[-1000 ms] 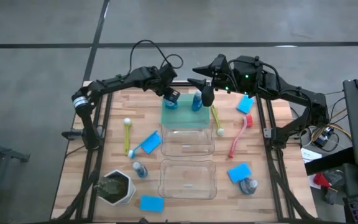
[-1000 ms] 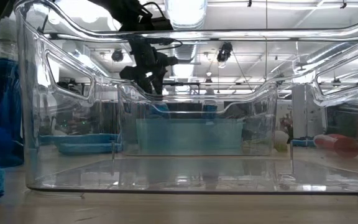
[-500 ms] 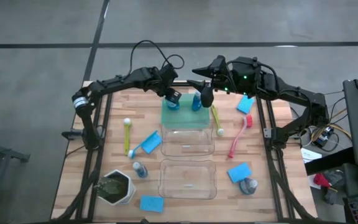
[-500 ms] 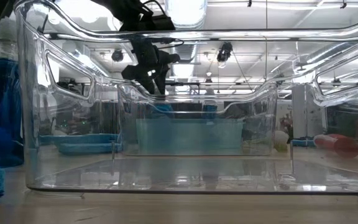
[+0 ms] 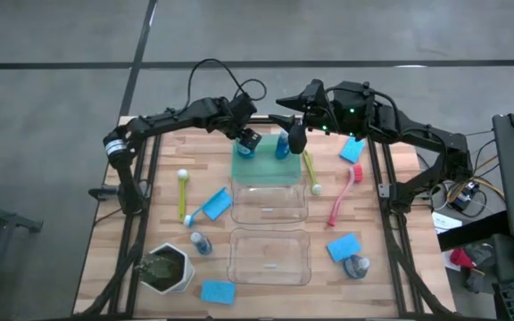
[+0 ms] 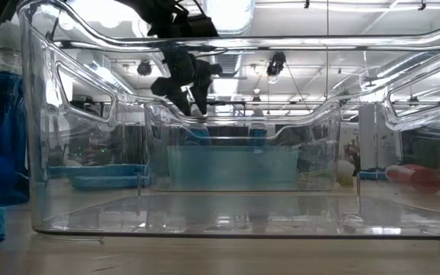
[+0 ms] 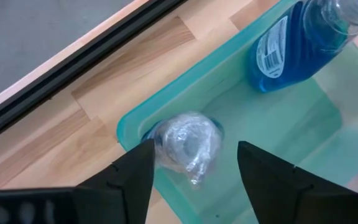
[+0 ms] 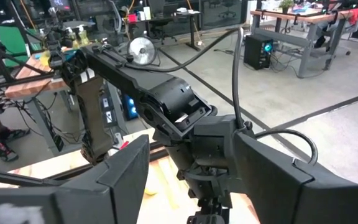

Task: Pick & Place Kitchen Sink Supplies
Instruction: Put the blue dishwashing liquid into the green bin

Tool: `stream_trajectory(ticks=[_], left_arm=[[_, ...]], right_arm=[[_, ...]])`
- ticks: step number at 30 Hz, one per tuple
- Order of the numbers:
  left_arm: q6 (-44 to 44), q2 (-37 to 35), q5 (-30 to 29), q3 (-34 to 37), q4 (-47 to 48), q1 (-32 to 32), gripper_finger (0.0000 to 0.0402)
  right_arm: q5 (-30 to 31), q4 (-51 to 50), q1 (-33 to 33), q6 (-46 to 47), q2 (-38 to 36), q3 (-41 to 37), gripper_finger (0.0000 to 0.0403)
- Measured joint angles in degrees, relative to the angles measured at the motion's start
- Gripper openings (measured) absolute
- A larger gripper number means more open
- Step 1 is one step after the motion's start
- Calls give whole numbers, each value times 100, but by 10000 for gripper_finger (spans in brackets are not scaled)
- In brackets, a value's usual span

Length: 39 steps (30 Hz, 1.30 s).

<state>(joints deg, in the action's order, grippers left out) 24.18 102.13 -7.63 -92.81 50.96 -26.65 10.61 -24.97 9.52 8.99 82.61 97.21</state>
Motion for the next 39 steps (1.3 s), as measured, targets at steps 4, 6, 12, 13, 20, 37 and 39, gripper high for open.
stream_trajectory(ticks=[4, 6, 12, 13, 20, 37, 39], left_arm=[[18, -3, 7, -110, 21, 15, 227], [-3, -7, 6, -204, 32, 15, 227], [-26, -109, 8, -441, 104, 15, 227], [-36, -159, 8, -447, 100, 15, 227], [-64, -585, 8, -447, 84, 17, 227], [-511, -1555, 114, -447, -246, 48, 227], [-664, -1615, 291, -447, -254, 58, 227]], right_arm=[[0, 3, 0, 0, 0, 0, 240], [-1, 2, 0, -15, 0, 0, 243], [-37, -178, -15, -232, 0, 0, 247], [-37, -273, -15, -239, 0, -2, 248], [-426, -1289, -17, 138, -50, -7, 249], [-2471, -4051, -65, 2709, -42, -7, 243], [-2550, -4573, -147, 2836, -42, -7, 246]])
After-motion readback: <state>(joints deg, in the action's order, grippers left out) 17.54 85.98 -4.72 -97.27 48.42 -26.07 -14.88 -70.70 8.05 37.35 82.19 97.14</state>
